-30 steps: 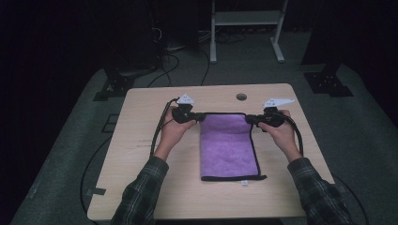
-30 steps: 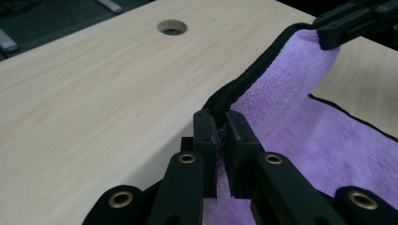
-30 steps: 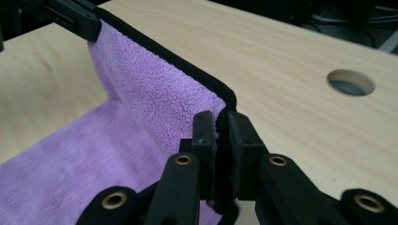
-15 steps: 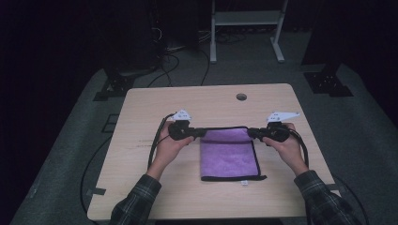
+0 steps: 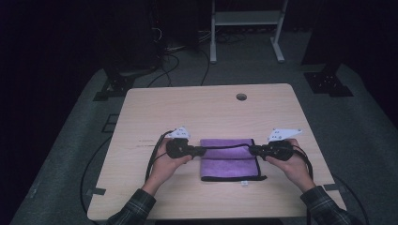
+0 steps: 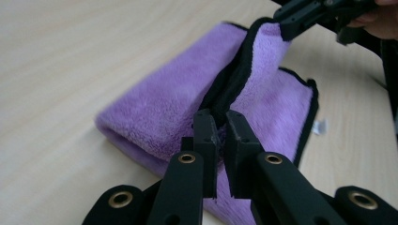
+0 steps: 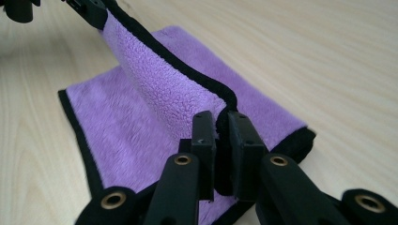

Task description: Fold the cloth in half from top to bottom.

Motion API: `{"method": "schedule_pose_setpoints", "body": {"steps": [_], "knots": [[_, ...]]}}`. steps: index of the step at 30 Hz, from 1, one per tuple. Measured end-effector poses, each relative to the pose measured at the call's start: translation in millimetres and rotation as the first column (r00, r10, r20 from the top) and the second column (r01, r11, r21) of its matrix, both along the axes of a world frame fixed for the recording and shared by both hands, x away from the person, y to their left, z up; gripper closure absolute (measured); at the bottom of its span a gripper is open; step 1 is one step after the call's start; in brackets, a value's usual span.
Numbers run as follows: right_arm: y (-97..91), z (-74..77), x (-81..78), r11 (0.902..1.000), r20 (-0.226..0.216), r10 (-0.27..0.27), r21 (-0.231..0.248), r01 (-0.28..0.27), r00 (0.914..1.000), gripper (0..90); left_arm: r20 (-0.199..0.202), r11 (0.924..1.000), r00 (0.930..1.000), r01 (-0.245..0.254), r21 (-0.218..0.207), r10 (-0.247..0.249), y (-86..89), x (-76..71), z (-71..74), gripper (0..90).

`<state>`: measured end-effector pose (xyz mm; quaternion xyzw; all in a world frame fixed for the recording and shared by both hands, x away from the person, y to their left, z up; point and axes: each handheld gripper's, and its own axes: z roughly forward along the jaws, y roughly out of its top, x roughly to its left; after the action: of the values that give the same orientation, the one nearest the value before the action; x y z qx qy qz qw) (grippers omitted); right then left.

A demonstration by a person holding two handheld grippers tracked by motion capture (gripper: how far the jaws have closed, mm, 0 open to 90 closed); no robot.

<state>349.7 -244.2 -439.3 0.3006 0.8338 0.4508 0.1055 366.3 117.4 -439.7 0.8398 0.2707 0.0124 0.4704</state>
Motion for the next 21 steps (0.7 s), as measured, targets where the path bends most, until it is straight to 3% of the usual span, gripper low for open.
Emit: {"method": "schedule_pose_setpoints", "body": {"steps": [6, 8, 11, 16, 21], "knots": [[2.5, -14.9, -8.5, 0.9985, -0.032, 0.013, -0.053, -0.015, 0.9994, 79.2, -0.051, 0.9983, 0.9985, 0.021, 0.055, -0.018, -6.4, -4.3, -15.9, 83.3], [2.0, -17.6, -10.9, 0.9975, -0.037, 0.016, -0.068, -0.018, 0.9992, 77.1, -0.049, 0.9968, 0.9986, 0.023, 0.077, -0.019, -7.7, -5.7, -18.9, 81.5], [-1.5, -18.0, -13.5, 0.9983, -0.047, 0.012, -0.057, -0.014, 0.9988, 74.2, -0.057, 0.9975, 0.9982, 0.021, 0.068, -0.018, -6.7, -6.5, -20.2, 74.5], [-8.6, -7.4, -17.3, 0.9999, -0.022, 0.006, 0.009, -0.006, 0.9997, 71.1, -0.013, 0.9986, 0.9997, 0.023, 0.049, -0.022, -3.5, -9.7, -5.0, 63.3], [-10.7, 2.5, -11.4, 0.9988, 0.014, -0.029, 0.040, 0.028, 0.9995, 75.6, 0.032, 0.9998, 0.9995, -0.009, 0.017, 0.009, -1.6, -3.0, 7.7, 66.2]]}}
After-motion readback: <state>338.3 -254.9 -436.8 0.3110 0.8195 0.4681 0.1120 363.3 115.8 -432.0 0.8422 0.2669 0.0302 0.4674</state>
